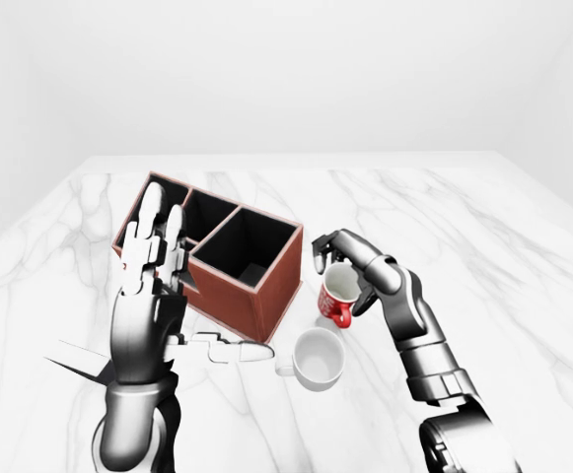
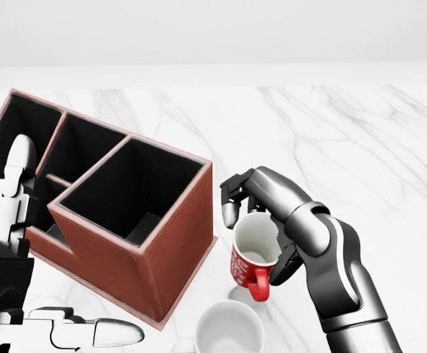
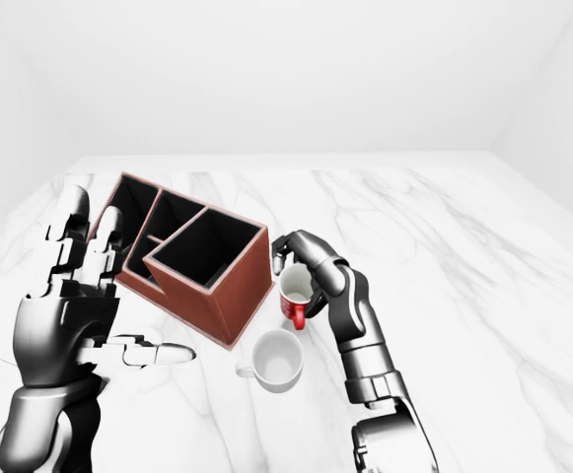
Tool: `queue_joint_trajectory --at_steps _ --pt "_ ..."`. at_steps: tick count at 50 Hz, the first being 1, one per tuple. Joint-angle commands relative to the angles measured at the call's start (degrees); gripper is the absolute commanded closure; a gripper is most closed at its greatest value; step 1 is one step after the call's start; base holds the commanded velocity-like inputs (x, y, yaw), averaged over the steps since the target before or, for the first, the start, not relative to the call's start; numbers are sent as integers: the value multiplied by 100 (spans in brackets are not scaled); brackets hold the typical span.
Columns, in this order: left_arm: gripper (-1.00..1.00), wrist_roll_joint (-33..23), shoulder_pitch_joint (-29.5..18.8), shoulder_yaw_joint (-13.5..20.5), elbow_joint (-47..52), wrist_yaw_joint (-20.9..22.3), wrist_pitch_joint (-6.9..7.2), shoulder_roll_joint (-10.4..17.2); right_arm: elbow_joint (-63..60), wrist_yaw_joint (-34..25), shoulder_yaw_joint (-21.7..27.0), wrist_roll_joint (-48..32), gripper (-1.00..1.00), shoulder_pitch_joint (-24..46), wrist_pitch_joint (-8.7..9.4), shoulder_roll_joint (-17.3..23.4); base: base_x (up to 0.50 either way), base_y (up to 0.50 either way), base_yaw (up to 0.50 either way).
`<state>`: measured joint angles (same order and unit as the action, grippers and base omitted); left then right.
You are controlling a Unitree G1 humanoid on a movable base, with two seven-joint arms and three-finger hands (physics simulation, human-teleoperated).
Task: Pick up the red mug and place it to the right of the caddy.
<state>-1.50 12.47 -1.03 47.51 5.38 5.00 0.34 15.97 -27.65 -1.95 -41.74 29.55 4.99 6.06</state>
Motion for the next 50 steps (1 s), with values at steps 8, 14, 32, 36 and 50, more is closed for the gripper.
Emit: queue_joint_trajectory --at_steps 8,14,32,36,50 --pt "-100 -3 -16 -5 -51 4 0 2 201 151 77 135 100 215 1 42 0 0 0" --pt "-100 13 1 16 0 15 0 2 379 277 50 161 100 232 1 20 0 0 0" --pt "-100 15 29 8 59 9 0 -4 677 455 32 135 100 270 1 16 0 0 0" --pt "-100 25 43 17 70 13 0 -5 710 478 32 130 100 283 1 14 0 0 0" --pt "-100 29 21 24 71 20 0 -2 1109 713 -7 125 100 393 1 -46 0 0 0"
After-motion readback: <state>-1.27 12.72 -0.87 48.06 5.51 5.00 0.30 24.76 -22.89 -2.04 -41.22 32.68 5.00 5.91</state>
